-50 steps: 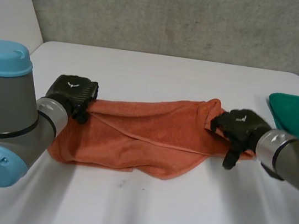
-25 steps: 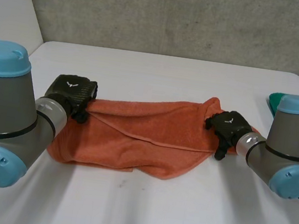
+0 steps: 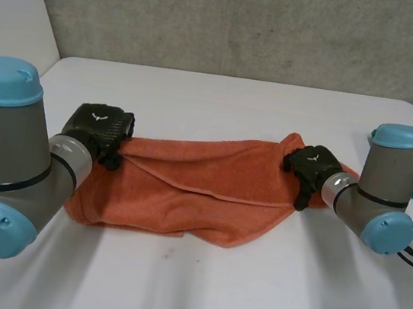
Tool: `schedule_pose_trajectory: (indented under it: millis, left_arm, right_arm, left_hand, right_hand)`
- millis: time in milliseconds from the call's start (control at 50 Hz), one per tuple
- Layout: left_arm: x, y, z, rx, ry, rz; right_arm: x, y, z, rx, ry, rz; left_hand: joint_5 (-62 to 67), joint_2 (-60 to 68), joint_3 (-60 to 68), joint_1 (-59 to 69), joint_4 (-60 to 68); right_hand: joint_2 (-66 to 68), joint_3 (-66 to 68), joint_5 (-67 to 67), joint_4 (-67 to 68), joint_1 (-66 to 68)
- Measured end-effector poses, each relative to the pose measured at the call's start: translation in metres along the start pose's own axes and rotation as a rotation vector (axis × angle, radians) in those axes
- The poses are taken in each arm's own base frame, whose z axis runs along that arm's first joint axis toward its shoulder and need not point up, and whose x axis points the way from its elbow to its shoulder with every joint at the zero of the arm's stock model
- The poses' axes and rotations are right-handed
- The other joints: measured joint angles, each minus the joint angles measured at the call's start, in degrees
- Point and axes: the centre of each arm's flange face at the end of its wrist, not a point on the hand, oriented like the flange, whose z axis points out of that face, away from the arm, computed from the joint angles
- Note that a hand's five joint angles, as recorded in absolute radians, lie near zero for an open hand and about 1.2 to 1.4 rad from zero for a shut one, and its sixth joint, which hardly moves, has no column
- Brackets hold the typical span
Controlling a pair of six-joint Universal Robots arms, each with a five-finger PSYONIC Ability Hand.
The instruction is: Fold the laundry.
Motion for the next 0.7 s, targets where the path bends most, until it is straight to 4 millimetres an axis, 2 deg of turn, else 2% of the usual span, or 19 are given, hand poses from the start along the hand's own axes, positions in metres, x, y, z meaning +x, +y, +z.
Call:
schedule_pose_trajectory:
  millis: [40,60,80,120,220,280,300,340,360,380,420,440,460,540,580,600,620,700]
  left_arm:
    - [0.0,0.0,0.0,0.0,0.0,0.0]
    - [0.0,0.0,0.0,0.0,0.0,0.0]
    - [0.0,0.0,0.0,0.001,0.0,0.0]
    - [0.0,-0.001,0.0,0.003,-0.001,0.0]
    - [-0.003,-0.007,-0.001,0.021,-0.008,-0.001]
    - [-0.009,-0.024,-0.006,0.075,-0.025,-0.007]
    - [-0.009,-0.024,-0.006,0.075,-0.025,-0.007]
    - [-0.017,-0.042,-0.014,0.135,-0.046,-0.014]
    - [-0.018,-0.044,-0.015,0.141,-0.048,-0.015]
    - [-0.023,-0.053,-0.02,0.173,-0.06,-0.018]
    - [-0.026,-0.06,-0.024,0.199,-0.07,-0.021]
    - [-0.026,-0.06,-0.024,0.199,-0.07,-0.021]
    - [-0.03,-0.067,-0.029,0.227,-0.08,-0.024]
    - [-0.031,-0.07,-0.035,0.241,-0.082,-0.024]
    - [-0.03,-0.069,-0.036,0.239,-0.081,-0.024]
    - [-0.03,-0.068,-0.036,0.236,-0.079,-0.024]
    - [-0.029,-0.065,-0.037,0.228,-0.076,-0.024]
    - [-0.026,-0.06,-0.037,0.211,-0.067,-0.022]
  right_arm:
    - [0.002,0.001,0.004,-0.01,0.001,0.002]
    - [0.002,0.001,0.005,-0.011,0.003,0.003]
    - [0.003,0.0,0.006,-0.012,0.007,0.003]
    - [0.007,-0.003,0.007,-0.008,0.02,0.003]
    - [0.025,-0.033,-0.002,0.047,0.083,-0.008]
    - [0.043,-0.074,-0.027,0.121,0.136,-0.026]
    - [0.043,-0.074,-0.027,0.121,0.136,-0.026]
    - [0.054,-0.106,-0.054,0.171,0.16,-0.042]
    - [0.055,-0.108,-0.057,0.174,0.161,-0.043]
    - [0.057,-0.121,-0.07,0.187,0.163,-0.048]
    - [0.06,-0.132,-0.085,0.195,0.162,-0.051]
    - [0.06,-0.132,-0.085,0.195,0.162,-0.051]
    - [0.062,-0.141,-0.102,0.192,0.155,-0.052]
    - [0.063,-0.144,-0.122,0.159,0.134,-0.045]
    - [0.062,-0.142,-0.124,0.147,0.125,-0.042]
    - [0.06,-0.14,-0.126,0.136,0.114,-0.039]
    - [0.054,-0.134,-0.129,0.104,0.08,-0.027]
    - [0.039,-0.114,-0.128,0.044,0.009,0.019]
  left_hand:
    - [0.0,0.0,0.0,0.0,0.0]
    - [0.0,0.0,0.0,0.0,0.0]
    - [0.0,0.0,0.0,0.0,0.0]
    - [0.0,0.0,0.0,0.0,0.0]
    - [0.0,0.0,0.0,0.0,0.0]
    - [0.0,0.0,0.01,0.0,0.0]
    - [0.0,0.0,0.01,0.0,0.0]
    - [0.0,0.0,0.01,0.0,0.0]
    - [0.0,0.0,0.01,0.0,0.0]
    - [0.0,0.0,0.01,0.0,0.0]
    - [0.0,0.0,0.01,0.0,0.01]
    - [0.0,0.0,0.01,0.0,0.01]
    - [0.0,0.0,0.01,0.0,0.0]
    - [0.0,0.0,0.01,0.0,0.01]
    - [0.0,0.0,0.01,0.0,0.01]
    - [0.0,0.0,0.01,0.0,0.01]
    - [0.0,0.0,0.01,0.0,0.01]
    - [0.0,0.0,0.01,0.0,0.01]
  right_hand:
    - [14.14,12.74,7.64,13.32,13.05]
    - [14.14,12.74,7.64,13.32,13.05]
    - [33.93,31.71,12.5,32.6,25.84]
    - [39.48,37.98,12.36,39.17,29.56]
    - [40.91,39.6,12.36,40.72,33.59]
    - [41.22,39.6,12.36,40.73,34.09]
    - [41.22,39.6,12.36,40.73,34.09]
    - [41.22,39.6,12.36,40.73,34.19]
    - [41.22,39.6,12.36,40.73,34.19]
    - [41.22,39.6,12.36,40.73,34.19]
    - [41.22,39.6,12.36,40.73,34.19]
    - [41.22,39.6,12.36,40.73,34.19]
    - [41.22,39.6,12.36,40.74,34.19]
    - [41.22,39.6,12.36,40.74,34.19]
    - [41.22,39.6,12.36,40.74,34.19]
    - [34.77,33.07,21.57,33.84,28.35]
    - [21.1,19.63,17.2,20.42,17.47]
    - [7.86,6.04,7.27,6.73,6.84]
